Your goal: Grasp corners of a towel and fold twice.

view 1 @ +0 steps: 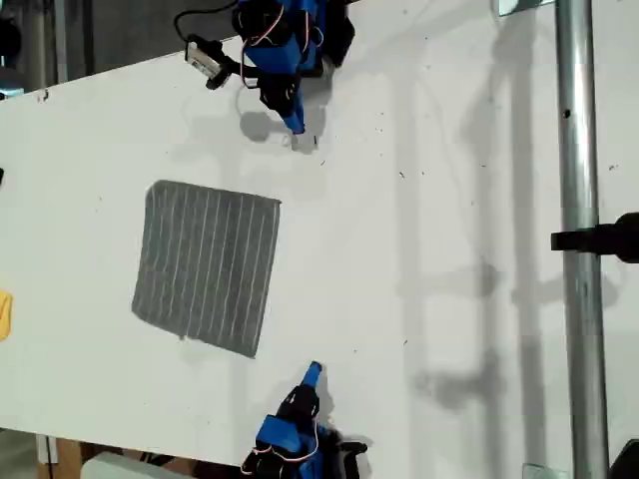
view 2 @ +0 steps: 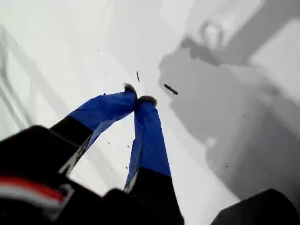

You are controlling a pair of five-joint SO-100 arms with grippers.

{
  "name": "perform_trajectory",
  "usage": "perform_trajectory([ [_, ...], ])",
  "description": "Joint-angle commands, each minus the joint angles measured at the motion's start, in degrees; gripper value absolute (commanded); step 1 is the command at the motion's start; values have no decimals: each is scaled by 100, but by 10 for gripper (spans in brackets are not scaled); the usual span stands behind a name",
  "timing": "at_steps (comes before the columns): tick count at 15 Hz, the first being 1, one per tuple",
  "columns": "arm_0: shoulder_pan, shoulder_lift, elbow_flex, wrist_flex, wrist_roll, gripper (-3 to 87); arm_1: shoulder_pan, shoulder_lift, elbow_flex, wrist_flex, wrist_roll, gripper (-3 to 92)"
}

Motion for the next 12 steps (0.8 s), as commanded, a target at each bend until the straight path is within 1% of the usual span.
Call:
perform_trajectory([
  [1,-686,0,35,35,-3340,-20,-554,-9,-53,62,105,-2],
  [7,-686,0,35,35,-3419,-15,-448,-9,-53,53,141,-2],
  [8,-765,0,35,35,-3480,-9,-448,-9,-53,53,149,-2],
  [9,-923,0,35,44,-3779,-28,-422,-9,-62,53,158,-2],
  [10,-888,0,35,44,-3612,-28,-422,18,-79,-44,167,-2],
  [12,-817,0,0,62,-3621,-29,-492,18,-211,-26,255,-2],
])
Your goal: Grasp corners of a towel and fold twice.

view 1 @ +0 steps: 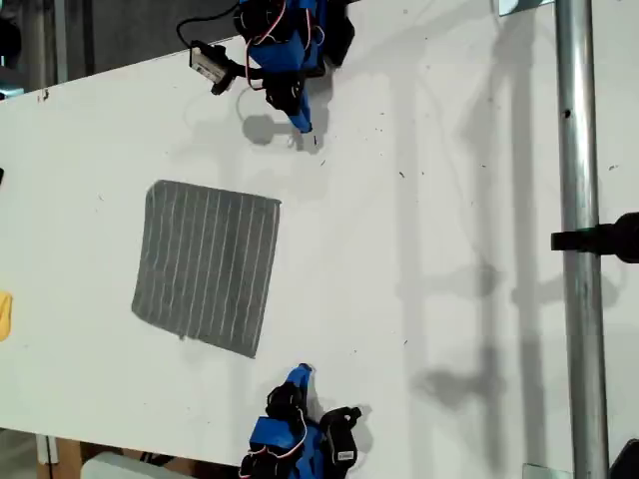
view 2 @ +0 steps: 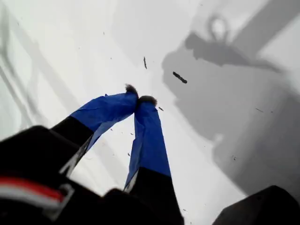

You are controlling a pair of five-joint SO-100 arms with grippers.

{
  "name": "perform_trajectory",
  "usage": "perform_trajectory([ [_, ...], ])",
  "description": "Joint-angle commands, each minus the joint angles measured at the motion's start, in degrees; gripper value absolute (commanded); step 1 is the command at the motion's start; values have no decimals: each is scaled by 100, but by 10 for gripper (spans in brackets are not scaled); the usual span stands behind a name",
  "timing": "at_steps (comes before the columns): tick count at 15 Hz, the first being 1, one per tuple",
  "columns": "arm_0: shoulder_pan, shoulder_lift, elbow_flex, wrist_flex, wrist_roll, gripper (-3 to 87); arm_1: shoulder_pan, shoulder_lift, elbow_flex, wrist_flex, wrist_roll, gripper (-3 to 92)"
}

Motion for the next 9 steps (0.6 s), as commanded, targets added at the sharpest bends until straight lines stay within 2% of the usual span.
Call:
perform_trajectory([
  [1,70,0,-290,290,-193,-29,-62,-44,-501,-18,44,-3],
  [3,132,-334,-1310,510,-193,-30,149,-1107,-1644,-35,-272,-3],
  [5,88,-1934,-2892,765,-9,-30,492,-3146,-3261,-167,-888,-3],
  [9,-1037,-4474,-6187,2048,1652,-30,1090,-6768,-6732,-26,-2329,-3],
])
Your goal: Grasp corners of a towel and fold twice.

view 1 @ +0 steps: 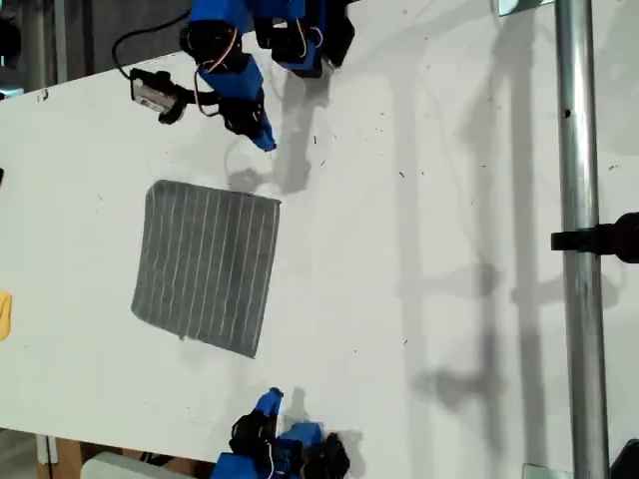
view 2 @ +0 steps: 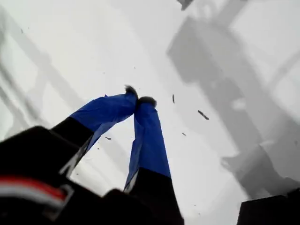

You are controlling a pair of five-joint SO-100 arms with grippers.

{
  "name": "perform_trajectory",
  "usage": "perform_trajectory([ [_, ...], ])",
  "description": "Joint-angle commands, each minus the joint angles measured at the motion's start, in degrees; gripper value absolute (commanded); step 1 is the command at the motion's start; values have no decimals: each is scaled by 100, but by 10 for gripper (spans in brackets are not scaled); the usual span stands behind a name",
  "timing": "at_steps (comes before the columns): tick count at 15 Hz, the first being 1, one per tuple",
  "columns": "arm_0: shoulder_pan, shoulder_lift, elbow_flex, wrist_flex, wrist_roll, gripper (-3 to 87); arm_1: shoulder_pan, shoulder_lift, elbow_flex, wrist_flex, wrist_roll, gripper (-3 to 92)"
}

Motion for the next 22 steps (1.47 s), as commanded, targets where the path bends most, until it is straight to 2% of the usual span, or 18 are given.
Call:
perform_trajectory([
  [1,-703,-1371,-1775,413,976,-30,281,-1687,-2057,0,-712,-3],
  [3,-1327,-2074,-2197,413,1556,-29,431,-2865,-3182,-35,-1011,-3],
  [5,-1784,-2443,-2364,369,1775,-29,483,-3718,-3999,-97,-1187,-3],
  [10,-2364,-3120,-2487,-9,2338,-29,844,-4474,-4447,-457,-2065,-3],
  [11,-2364,-3252,-2514,-44,2435,-29,861,-4509,-4482,-510,-2320,18],
  [13,-2338,-3366,-2646,-44,2540,-29,826,-4641,-4737,-387,-2821,164],
  [17,-2329,-3393,-2751,-18,2566,-26,949,-5106,-5344,571,-4017,409],
  [20,-2276,-3410,-2646,-18,2549,-26,1283,-5168,-5106,817,-4562,403],
  [22,-2268,-3410,-2610,-18,2549,-27,1459,-5317,-4772,439,-4685,390],
])
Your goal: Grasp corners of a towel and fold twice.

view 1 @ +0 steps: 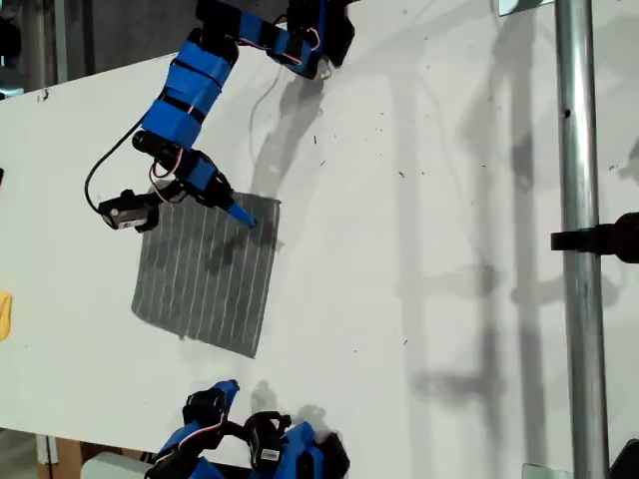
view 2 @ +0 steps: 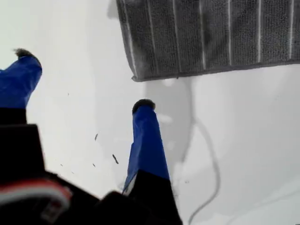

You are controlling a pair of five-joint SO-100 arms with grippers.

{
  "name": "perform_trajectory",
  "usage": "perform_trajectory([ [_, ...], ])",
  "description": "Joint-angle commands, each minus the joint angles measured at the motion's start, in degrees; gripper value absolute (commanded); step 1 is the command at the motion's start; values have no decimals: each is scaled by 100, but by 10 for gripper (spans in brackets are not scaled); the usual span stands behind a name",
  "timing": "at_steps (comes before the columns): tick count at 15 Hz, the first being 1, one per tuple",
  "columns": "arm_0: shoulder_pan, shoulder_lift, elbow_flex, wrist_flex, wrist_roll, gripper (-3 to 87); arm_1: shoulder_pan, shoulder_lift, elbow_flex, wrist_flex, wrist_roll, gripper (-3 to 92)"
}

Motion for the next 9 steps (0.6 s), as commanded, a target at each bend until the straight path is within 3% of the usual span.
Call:
perform_trajectory([
  [1,26,-9,-360,-53,0,-27,149,-246,79,-431,-158,387],
  [6,44,18,-281,-44,0,-27,88,-1608,114,-1310,-141,353],
  [9,44,62,-211,-35,9,-27,202,-2188,97,-1415,-176,314],
])
